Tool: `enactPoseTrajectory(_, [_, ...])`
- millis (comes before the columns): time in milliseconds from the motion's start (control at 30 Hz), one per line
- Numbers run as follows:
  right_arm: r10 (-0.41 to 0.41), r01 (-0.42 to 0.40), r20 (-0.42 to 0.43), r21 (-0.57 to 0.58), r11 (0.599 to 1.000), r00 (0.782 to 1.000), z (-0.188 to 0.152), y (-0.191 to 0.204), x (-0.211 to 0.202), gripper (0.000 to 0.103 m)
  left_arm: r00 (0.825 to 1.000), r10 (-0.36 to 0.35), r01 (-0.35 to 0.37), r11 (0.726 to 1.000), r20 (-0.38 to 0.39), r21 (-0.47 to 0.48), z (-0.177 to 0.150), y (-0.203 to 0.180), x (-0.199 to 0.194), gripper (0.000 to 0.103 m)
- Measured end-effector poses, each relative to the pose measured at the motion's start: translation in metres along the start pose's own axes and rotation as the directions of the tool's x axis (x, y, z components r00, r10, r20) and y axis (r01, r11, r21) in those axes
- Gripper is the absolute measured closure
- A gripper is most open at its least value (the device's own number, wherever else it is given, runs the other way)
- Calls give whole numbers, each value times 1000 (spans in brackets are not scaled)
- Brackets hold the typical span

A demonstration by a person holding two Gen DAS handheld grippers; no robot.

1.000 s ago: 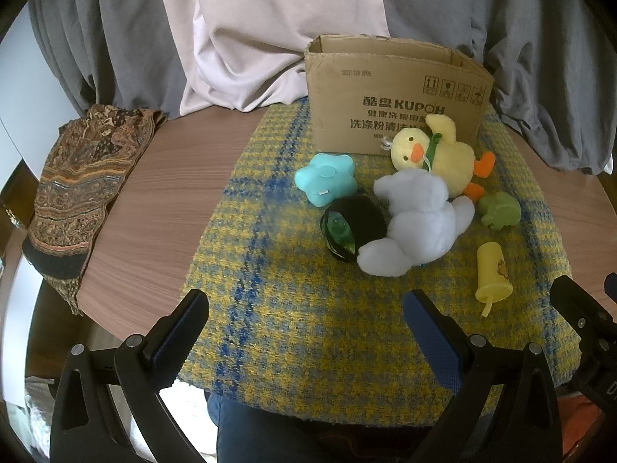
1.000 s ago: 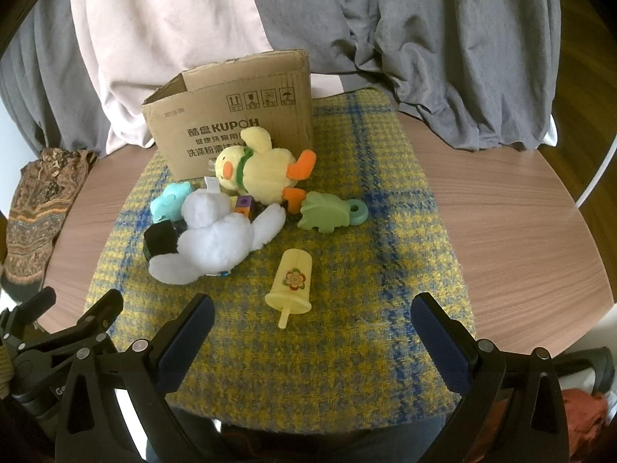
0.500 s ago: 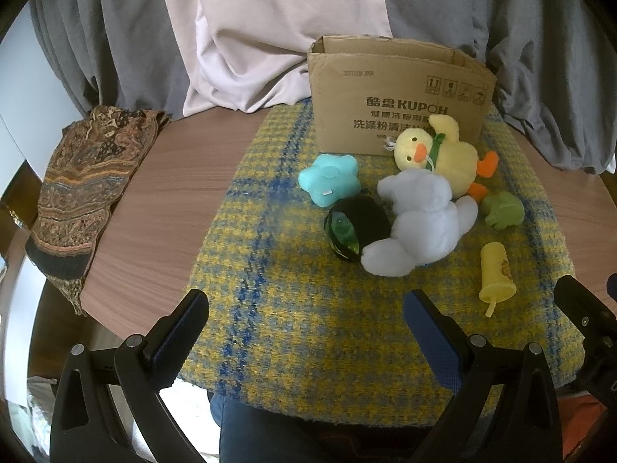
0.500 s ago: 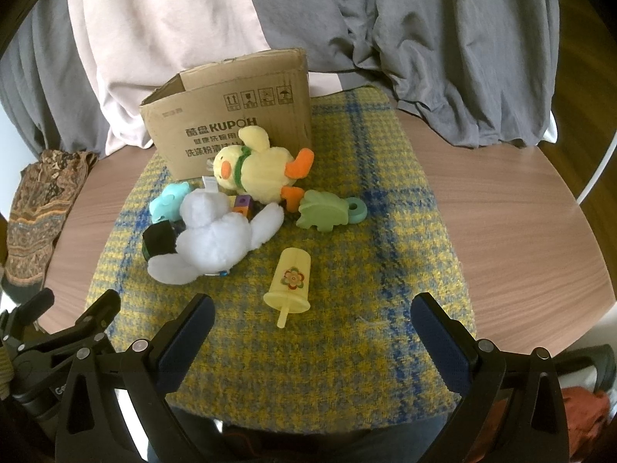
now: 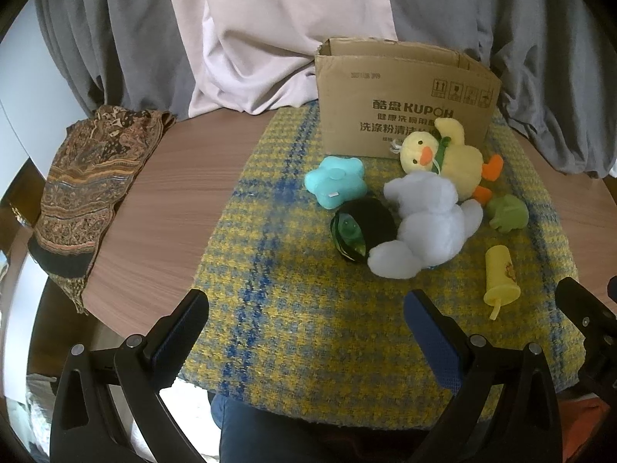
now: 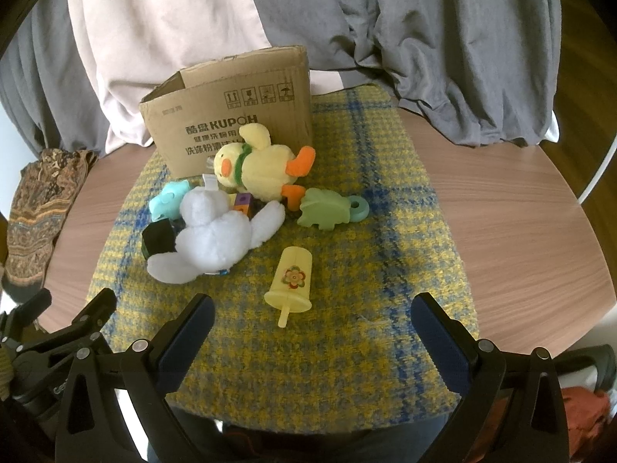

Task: Organize objects
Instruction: 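Close the right tool on the yellow flower cup while the left tool approaches the black-green toy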

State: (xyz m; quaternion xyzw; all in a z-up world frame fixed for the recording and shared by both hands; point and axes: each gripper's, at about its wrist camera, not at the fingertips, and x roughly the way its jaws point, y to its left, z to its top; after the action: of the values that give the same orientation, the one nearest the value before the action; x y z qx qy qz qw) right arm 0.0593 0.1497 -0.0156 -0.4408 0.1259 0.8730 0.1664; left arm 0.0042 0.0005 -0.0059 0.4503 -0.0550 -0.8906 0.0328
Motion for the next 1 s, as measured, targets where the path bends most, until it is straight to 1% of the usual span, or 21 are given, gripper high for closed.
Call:
enactPoseTrajectory(233, [-5,5,3,0,1000,1000,1,4,5,1,1000,-6,6,1000,6,0,1,3,5,0])
enactPoseTrajectory(467, [-9,9,-10,-14,1000,1000,1,12,20,1,1000,-14,15,1000,15,-13,-2,6,15,0])
enactPoseTrajectory(800, [5,-5,-10,-33,999,1000,-5,24,46,1,999,-29,29,999,27,-34,-7,14,39,0])
enactPoseTrajectory(967, [9,-10,-20,-42,999,1000,-8,30,60,7,999,-32,33,999,28,-37,-9,17,50,0])
enactPoseTrajectory(1000, [11,-12,-25,-44,999,1000,-9,31,64,9,999,-28,29,999,29,-37,-10,17,53,0])
